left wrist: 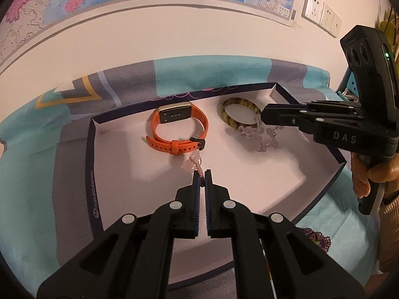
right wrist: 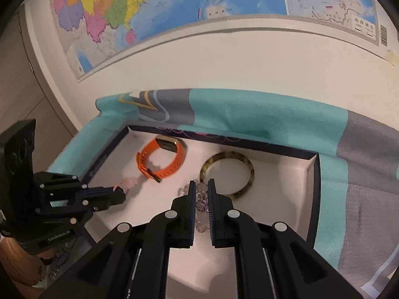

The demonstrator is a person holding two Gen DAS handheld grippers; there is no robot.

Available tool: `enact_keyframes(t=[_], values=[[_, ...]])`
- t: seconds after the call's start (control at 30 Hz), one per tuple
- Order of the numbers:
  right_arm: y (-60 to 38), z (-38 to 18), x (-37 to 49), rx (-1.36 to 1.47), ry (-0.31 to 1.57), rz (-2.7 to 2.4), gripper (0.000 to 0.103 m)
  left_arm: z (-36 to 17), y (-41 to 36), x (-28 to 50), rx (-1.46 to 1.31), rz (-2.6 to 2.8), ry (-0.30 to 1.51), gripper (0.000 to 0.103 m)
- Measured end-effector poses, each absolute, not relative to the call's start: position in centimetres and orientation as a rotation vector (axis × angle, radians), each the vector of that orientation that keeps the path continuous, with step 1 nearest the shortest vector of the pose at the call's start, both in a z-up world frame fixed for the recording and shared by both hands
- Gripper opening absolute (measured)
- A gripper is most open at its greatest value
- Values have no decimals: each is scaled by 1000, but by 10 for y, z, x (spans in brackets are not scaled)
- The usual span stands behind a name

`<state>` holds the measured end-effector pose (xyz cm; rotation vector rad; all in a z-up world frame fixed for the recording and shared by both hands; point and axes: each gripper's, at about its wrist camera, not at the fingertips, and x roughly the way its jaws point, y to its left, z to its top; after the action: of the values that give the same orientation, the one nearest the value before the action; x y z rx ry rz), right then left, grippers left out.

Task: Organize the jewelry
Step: 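Open the left tool releasing the pendant while the right tool releases the bead bracelet, then withdraw the left tool to the black ring while the right tool moves to the green bead pendant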

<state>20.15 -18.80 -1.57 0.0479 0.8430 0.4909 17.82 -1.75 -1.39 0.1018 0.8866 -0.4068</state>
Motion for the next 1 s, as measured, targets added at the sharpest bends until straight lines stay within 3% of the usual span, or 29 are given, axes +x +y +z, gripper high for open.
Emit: enact_keyframes(t=[0.33,0.43,0.57,0.8,1.0], values=[[-183,-28,205,11,863,463,9,-23,-19,188,94,-370,933,8],[-188,-27,204,16,855,439,16,-22,-17,189,82,-367,925,8],[-197,-20,197,29,826,415,25,-16,-10,186,62,-340,898,37],[-206,-4,160,34,787,437,34,5,7,162,26,-323,828,47],[-198,10,108,-38,748,505,35,24,16,121,28,-340,752,53]])
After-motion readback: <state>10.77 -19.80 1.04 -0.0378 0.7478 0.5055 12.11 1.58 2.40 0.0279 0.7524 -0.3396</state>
